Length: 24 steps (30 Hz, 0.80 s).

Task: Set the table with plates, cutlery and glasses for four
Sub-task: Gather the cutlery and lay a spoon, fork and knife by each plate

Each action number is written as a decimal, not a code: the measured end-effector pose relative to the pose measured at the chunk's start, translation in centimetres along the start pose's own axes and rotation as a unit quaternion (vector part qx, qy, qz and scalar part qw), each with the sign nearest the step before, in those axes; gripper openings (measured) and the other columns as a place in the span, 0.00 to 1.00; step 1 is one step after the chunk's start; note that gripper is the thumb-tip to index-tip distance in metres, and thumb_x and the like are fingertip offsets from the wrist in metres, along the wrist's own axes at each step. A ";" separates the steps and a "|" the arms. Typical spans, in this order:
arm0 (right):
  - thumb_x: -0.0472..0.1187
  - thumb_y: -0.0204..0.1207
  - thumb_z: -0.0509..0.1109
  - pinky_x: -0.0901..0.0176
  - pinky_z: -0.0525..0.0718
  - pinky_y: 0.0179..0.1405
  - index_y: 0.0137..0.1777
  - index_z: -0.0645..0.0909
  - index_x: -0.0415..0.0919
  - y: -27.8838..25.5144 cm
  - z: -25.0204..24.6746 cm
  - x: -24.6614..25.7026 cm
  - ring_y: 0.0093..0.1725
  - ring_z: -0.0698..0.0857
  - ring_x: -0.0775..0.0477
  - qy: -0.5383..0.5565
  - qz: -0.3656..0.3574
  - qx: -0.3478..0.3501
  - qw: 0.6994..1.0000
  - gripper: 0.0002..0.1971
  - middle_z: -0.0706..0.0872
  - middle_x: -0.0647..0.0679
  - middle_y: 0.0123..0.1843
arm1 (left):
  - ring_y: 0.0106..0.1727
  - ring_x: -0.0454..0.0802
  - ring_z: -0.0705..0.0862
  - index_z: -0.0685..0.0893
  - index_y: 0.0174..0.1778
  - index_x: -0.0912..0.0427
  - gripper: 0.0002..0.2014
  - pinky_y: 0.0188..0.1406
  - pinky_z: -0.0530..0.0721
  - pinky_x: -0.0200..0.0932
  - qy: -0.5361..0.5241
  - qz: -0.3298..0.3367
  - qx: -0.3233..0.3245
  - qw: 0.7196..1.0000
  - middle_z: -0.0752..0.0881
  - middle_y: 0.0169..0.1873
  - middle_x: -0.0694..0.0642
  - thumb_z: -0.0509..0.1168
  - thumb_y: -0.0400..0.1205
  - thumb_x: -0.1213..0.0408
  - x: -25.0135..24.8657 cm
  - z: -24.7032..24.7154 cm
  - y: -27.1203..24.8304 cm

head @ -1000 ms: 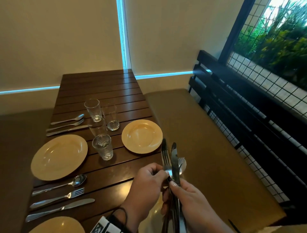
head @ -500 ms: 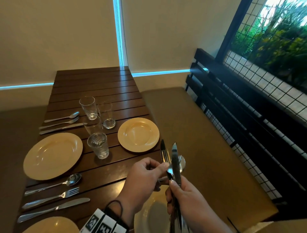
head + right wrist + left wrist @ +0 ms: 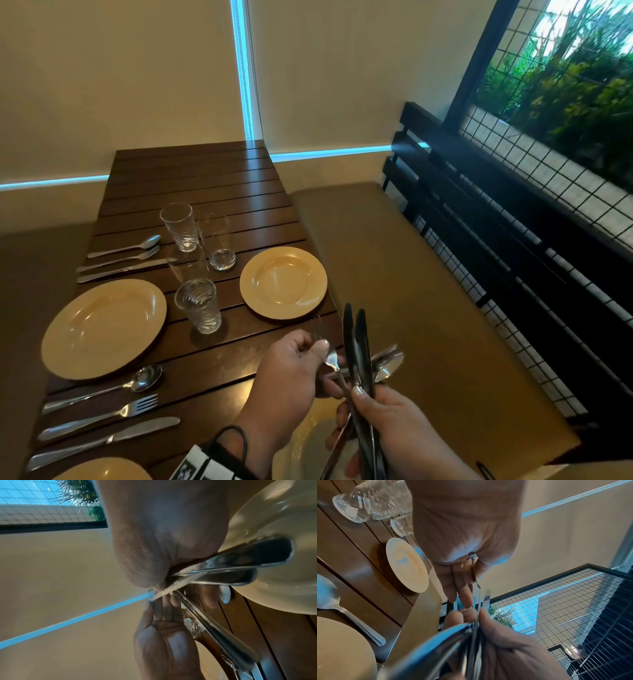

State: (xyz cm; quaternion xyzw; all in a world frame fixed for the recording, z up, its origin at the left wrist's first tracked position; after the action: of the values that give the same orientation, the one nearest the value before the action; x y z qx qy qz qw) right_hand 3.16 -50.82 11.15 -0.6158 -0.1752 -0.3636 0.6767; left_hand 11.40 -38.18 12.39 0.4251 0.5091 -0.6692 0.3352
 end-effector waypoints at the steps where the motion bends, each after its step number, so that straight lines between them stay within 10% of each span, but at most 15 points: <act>1: 0.34 0.85 0.63 0.41 0.91 0.42 0.54 0.84 0.29 0.1 -0.4 -0.2 0.37 0.90 0.35 -0.011 0.008 0.004 1.000 0.09 0.90 0.34 0.37 | 0.27 0.55 0.89 0.84 0.55 0.67 0.10 0.35 0.90 0.52 -0.006 0.003 -0.009 1.000 0.95 0.42 0.63 0.61 0.92 0.65 -0.2 -0.3 0.1; 3: 0.35 0.84 0.64 0.33 0.85 0.59 0.56 0.84 0.28 0.0 -0.9 -0.4 0.42 0.88 0.32 -0.017 0.017 0.019 1.000 0.11 0.90 0.32 0.42 | 0.24 0.54 0.86 0.83 0.55 0.67 0.10 0.27 0.87 0.49 -0.036 0.008 -0.039 0.999 0.95 0.43 0.63 0.59 0.93 0.66 -0.4 -1.3 0.5; 11: 0.36 0.86 0.61 0.43 0.83 0.40 0.61 0.79 0.31 -0.1 -1.9 0.0 0.32 0.84 0.38 -0.044 -0.016 0.000 0.999 0.10 0.86 0.38 0.33 | 0.26 0.55 0.84 0.87 0.50 0.65 0.08 0.27 0.85 0.48 -0.046 0.007 -0.111 0.993 0.92 0.36 0.61 0.65 0.90 0.65 0.9 -4.1 1.4; 15: 0.35 0.86 0.61 0.52 0.84 0.30 0.57 0.80 0.34 0.1 -2.4 0.4 0.27 0.83 0.44 -0.110 -0.044 -0.031 0.992 0.08 0.83 0.42 0.28 | 0.48 0.49 0.88 0.80 0.59 0.46 0.14 0.48 0.91 0.55 0.092 0.027 -0.177 0.980 0.89 0.54 0.51 0.77 0.81 0.58 1.4 -6.2 1.0; 18: 0.34 0.85 0.63 0.59 0.81 0.25 0.55 0.82 0.36 0.5 -3.0 0.2 0.24 0.81 0.49 -0.151 -0.044 -0.056 0.986 0.06 0.82 0.45 0.26 | 0.63 0.39 0.78 0.76 0.69 0.38 0.24 0.60 0.82 0.42 0.333 0.184 -0.162 0.911 0.73 0.64 0.39 0.76 0.79 0.52 -1.5 -5.5 -0.8; 24: 0.33 0.85 0.62 0.67 0.74 0.20 0.56 0.81 0.37 0.5 -3.0 -0.2 0.25 0.75 0.54 -0.168 -0.013 -0.030 0.985 0.06 0.78 0.46 0.30 | 0.58 0.43 0.83 0.89 0.67 0.39 0.23 0.60 0.78 0.40 0.588 0.271 0.165 0.744 0.89 0.59 0.37 0.54 0.85 0.40 0.5 1.8 -0.9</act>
State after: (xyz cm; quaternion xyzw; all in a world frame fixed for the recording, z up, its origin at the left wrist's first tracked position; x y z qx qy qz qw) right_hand 2.78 -53.63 10.07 -0.6860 -0.2836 -0.2689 0.6138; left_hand 9.99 -39.67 12.47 0.9030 0.3506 -0.2406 0.0610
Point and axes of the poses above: each hand's wrist, its own y-axis towards the middle knuckle, its own z-axis out of the palm, x = y × z, the point moved 9 cm from there along y, towards the middle knuckle
